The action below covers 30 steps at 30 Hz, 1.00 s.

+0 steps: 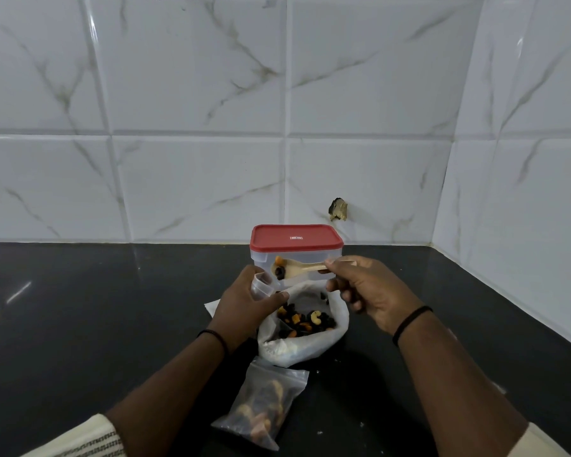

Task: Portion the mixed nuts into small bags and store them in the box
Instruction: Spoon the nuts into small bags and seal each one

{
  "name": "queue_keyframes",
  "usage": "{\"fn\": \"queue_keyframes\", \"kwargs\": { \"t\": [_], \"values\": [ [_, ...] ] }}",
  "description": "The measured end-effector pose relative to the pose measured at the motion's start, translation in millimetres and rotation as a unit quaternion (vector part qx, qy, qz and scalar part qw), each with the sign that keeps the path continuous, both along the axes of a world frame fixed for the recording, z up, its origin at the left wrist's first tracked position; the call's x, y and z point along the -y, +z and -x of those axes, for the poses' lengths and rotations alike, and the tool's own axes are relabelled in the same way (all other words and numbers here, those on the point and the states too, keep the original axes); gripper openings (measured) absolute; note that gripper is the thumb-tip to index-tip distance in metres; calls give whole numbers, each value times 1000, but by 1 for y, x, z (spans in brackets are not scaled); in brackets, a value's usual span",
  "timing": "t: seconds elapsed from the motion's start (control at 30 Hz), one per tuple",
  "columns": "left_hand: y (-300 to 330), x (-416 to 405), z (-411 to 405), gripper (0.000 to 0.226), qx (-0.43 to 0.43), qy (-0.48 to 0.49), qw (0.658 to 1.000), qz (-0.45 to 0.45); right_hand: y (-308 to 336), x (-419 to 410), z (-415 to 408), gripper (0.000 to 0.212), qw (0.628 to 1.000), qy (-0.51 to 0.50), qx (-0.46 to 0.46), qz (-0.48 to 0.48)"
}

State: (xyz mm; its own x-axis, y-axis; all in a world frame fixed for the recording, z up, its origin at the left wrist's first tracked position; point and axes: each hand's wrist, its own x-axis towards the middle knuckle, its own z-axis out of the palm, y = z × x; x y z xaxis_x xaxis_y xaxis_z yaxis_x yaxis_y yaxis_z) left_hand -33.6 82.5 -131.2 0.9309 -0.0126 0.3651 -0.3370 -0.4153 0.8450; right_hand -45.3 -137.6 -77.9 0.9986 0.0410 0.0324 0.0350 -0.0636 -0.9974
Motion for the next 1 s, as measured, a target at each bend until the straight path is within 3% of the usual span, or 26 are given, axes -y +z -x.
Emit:
{"fn": "queue_keyframes", "kwargs": {
  "t": [0.2, 0.33, 0.53, 0.63, 0.73, 0.83, 1.0],
  "values": [
    [-1, 0, -1, 33, 3, -15, 1000, 21, 0, -5, 8, 16, 989, 57, 108, 81],
    [-2, -1, -2, 32, 10, -11, 1000, 27, 0, -10, 6, 17, 974, 72, 193, 98],
    [0, 1, -1, 35, 19, 2, 999, 28, 0, -10, 5, 12, 969, 40, 232, 74],
    [-1, -1, -4, 33, 7, 7, 1000, 28, -1, -7, 4, 10, 970, -41, 218, 103],
    [-1, -2, -6, 38, 3, 4, 1000, 30, -4, 1, -1, 19, 946, -132, 188, 229],
    [0, -2, -4, 45, 2, 7, 999, 32, -5, 3, -1, 20, 932, -139, 154, 297],
    [-1, 0, -6, 30, 7, 14, 1000, 25, -7, 2, -1, 21, 928, -107, 65, 351]
  ]
}}
